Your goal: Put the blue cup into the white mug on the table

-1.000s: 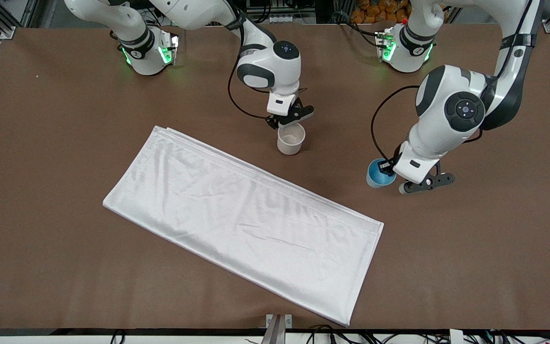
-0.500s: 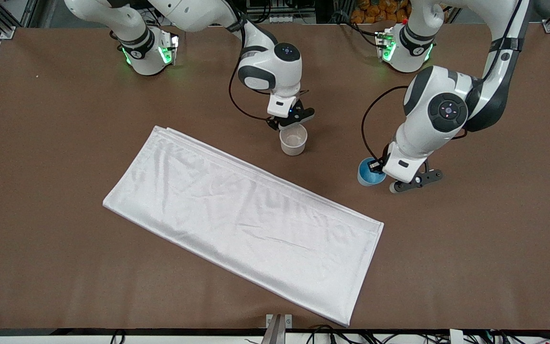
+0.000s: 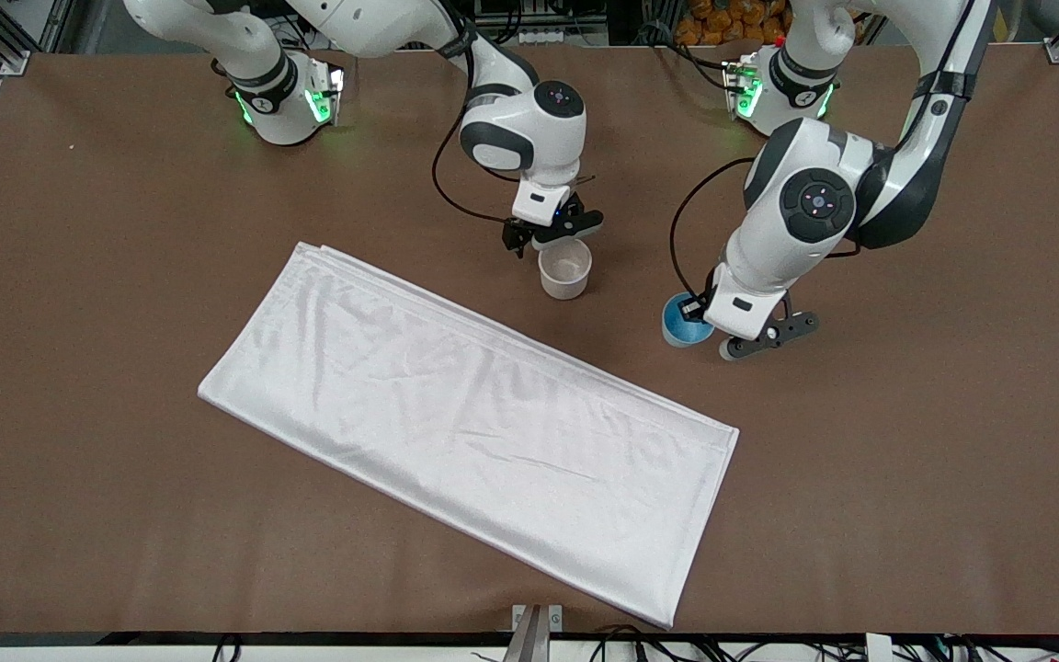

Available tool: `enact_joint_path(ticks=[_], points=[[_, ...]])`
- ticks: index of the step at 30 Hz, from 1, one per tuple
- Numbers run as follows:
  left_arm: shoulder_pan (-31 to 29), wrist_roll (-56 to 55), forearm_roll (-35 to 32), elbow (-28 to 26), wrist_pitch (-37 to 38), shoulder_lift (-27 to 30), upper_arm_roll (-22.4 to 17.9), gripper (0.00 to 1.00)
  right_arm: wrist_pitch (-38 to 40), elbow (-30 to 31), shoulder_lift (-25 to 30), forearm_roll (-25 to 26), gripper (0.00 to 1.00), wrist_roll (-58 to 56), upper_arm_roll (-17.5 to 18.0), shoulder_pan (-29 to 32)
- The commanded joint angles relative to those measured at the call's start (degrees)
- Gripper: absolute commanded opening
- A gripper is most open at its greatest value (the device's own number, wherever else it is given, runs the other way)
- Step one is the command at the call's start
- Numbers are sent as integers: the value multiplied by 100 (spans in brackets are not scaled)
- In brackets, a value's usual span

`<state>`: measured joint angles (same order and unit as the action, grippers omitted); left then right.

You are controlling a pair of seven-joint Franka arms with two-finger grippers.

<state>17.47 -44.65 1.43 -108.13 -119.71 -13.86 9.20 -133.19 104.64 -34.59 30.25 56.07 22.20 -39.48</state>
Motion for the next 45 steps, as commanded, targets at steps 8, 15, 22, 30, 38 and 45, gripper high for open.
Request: enact_joint_path(ticks=[8, 15, 22, 30, 38, 45], points=[[90, -325, 94, 37, 202, -3, 143, 0, 1601, -101, 1137, -1679, 100, -1457, 57, 213], [239, -658, 138, 72, 202, -12, 205, 0, 3016, -110, 2359, -2681, 100, -3232, -856, 213], [432, -1220, 717, 116, 202, -29, 205, 0, 4519, -723, 3046, -2946, 100, -4227, -2183, 213], [968, -2116, 710, 116, 202, -266, 196, 0, 5365, -1490, 3116, -3183, 100, -5526, -3291, 546], [1460, -2934, 666, 116, 202, -459, 187, 0, 5330, -1438, 3275, -3210, 100, -5836, -3583, 1284], [1768, -3331, 551, 116, 185, -609, 187, 0, 5207, -1420, 3266, -3219, 100, -5836, -3117, 2400]])
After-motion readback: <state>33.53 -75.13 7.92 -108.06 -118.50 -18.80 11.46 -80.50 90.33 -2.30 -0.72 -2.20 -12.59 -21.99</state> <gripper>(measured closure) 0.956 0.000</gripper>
